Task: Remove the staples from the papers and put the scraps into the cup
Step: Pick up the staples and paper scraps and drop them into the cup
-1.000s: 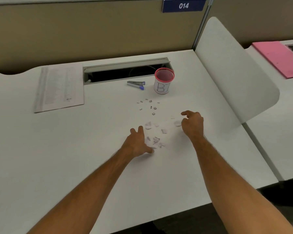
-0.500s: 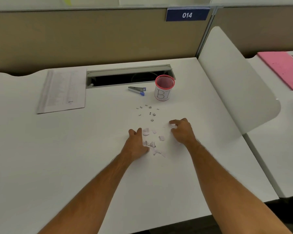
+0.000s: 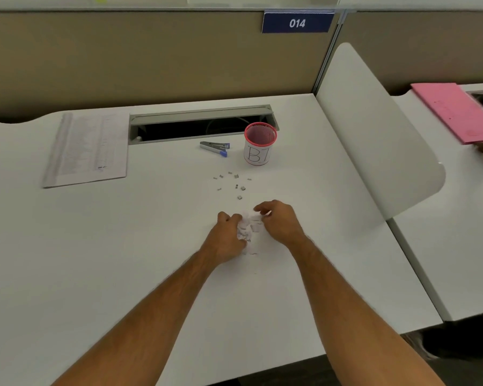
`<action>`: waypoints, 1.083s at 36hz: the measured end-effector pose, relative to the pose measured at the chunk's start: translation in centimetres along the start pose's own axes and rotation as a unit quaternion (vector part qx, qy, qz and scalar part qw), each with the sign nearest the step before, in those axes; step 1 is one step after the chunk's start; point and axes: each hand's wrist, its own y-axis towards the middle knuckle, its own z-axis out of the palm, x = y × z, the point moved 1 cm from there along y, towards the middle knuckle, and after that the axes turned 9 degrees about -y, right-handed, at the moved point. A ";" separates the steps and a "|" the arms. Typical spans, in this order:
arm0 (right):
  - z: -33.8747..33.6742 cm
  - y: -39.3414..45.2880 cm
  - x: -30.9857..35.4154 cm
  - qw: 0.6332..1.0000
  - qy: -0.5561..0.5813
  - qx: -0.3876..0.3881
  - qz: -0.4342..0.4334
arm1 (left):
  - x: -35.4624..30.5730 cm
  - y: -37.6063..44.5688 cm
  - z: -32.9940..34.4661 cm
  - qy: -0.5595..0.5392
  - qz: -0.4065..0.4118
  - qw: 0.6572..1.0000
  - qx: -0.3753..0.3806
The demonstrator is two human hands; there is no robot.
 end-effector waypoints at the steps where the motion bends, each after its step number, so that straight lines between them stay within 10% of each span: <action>1: -0.5 0.0 -0.3 0.999 0.008 -0.024 0.020 | 0.0 0.0 -0.1 -0.005 0.000 1.000 0.004; 9: -1.9 -0.9 -2.8 0.987 -0.014 -0.055 0.149 | 0.2 0.2 -0.3 0.069 0.006 0.997 0.030; 29: -0.2 -1.4 -1.5 0.991 0.085 0.005 0.105 | -0.9 -0.1 0.4 0.043 -0.015 0.998 0.034; 39: 0.5 -1.0 -1.1 0.991 0.073 0.015 0.112 | -0.8 -1.7 2.0 0.202 0.003 0.977 0.061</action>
